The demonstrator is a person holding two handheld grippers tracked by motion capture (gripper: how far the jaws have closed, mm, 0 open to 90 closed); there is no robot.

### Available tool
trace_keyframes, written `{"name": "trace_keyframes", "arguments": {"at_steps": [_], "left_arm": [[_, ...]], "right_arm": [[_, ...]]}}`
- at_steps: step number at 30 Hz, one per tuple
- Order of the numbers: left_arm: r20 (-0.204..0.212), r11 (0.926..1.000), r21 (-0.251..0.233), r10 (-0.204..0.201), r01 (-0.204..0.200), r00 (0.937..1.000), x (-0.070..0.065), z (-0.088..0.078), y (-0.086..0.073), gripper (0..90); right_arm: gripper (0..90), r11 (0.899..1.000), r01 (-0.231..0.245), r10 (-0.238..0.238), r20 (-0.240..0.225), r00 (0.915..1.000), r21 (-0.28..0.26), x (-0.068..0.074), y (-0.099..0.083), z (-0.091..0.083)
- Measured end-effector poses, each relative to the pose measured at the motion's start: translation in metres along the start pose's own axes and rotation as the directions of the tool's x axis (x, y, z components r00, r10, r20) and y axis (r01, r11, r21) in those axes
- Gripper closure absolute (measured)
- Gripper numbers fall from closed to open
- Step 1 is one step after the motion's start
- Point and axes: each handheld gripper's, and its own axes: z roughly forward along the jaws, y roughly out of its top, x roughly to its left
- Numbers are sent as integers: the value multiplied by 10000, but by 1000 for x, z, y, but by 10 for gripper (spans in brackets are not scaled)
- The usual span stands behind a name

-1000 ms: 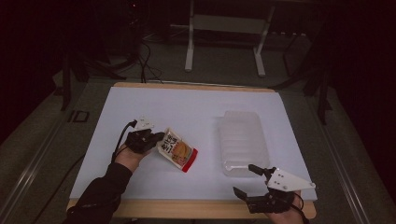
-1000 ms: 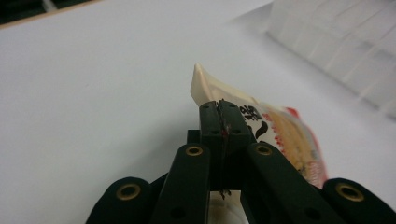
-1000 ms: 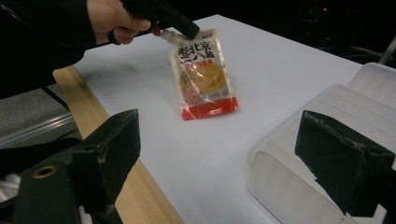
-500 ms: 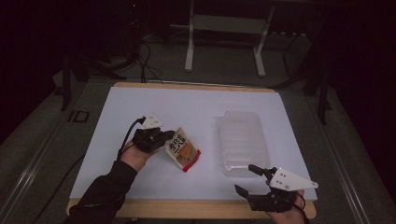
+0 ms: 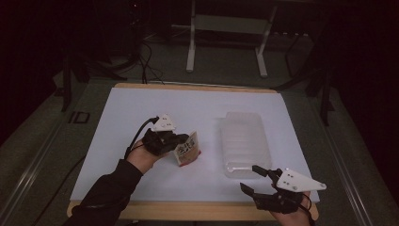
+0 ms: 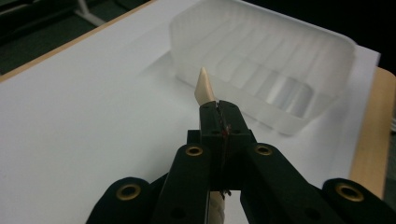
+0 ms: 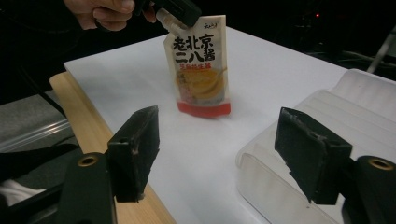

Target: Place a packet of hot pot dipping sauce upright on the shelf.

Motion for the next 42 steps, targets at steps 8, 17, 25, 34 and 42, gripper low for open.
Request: {"name": "trace_keyframes", "arguments": {"at_steps": [8, 17, 25, 34, 42], "left_arm": [[629, 9996, -245, 129, -114, 9979, 3, -14, 4, 900], [1274, 9966, -384, 772, -729, 9888, -4, -29, 11, 900], [2144, 9933, -530, 1116, -1025, 9703, -11, -37, 16, 900], [2903, 9871, -625, 1595, -1476, 9435, -24, -42, 25, 900], [3395, 9837, -699, 1797, -1658, 9233, -31, -41, 31, 900]], "right_arm": [[377, 9995, 302, -302, -67, 9995, -25, -9, 8, -2], [406, 9944, 1049, -1035, -903, 9905, 110, -21, 28, 7], [439, 9914, 1300, -1243, -1874, 9744, 181, -33, 50, 23], [490, 9889, 1476, -1385, -2550, 9570, 167, -41, 67, 42], [537, 9885, 1484, -1292, -3505, 9276, 285, -35, 75, 58]]}}
